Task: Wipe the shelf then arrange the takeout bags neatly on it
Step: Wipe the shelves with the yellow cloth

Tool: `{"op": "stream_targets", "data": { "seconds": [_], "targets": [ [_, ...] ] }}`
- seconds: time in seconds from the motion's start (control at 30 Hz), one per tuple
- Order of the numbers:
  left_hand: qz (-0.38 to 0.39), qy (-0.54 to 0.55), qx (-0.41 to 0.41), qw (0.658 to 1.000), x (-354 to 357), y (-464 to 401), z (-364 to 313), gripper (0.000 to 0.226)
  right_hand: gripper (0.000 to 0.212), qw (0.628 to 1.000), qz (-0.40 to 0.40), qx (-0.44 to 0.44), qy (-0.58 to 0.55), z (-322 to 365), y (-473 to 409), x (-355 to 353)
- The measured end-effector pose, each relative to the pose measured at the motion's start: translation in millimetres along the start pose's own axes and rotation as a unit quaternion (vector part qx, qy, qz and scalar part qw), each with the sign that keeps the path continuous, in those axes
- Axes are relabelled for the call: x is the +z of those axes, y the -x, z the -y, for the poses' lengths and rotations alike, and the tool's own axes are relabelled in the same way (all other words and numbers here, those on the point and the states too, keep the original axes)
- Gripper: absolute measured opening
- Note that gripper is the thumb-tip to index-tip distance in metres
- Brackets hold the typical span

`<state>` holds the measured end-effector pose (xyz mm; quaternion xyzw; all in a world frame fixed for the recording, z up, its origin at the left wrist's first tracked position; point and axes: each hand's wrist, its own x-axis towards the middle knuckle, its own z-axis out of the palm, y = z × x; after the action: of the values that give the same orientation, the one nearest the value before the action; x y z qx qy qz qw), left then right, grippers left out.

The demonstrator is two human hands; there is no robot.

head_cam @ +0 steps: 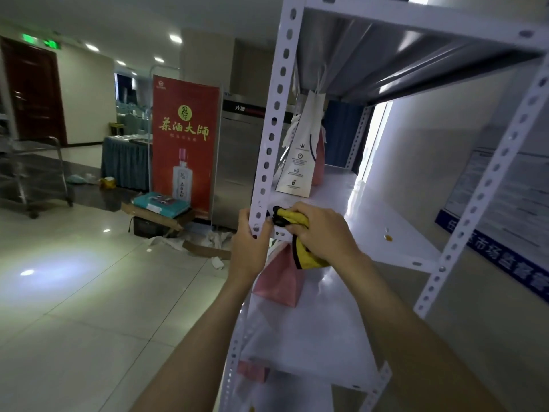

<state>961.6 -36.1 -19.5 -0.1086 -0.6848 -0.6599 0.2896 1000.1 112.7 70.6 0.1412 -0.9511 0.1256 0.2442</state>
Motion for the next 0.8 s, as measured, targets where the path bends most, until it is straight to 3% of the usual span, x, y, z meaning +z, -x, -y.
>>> {"op": "stream_targets", "data": {
  "seconds": [0.23,0.43,0.8],
  "targets": [
    [-0.006,0.016,-0.009,1.000,2.4,-6.4,8.2,0.021,0.013,0.999,-0.003,0.035,0.021,-6.4,-26.2,11.8],
    [0.010,0.029,-0.019,0.999,2.7,-7.3,12.6,0.022,0.037,0.997,0.017,0.073,0.019,-13.6,-54.3,24.2],
    [0.020,0.010,-0.019,1.000,0.4,-2.6,8.1,0.026,0.037,0.997,0.025,0.076,-0.023,-49.2,-20.2,-6.5]
  ]
}}
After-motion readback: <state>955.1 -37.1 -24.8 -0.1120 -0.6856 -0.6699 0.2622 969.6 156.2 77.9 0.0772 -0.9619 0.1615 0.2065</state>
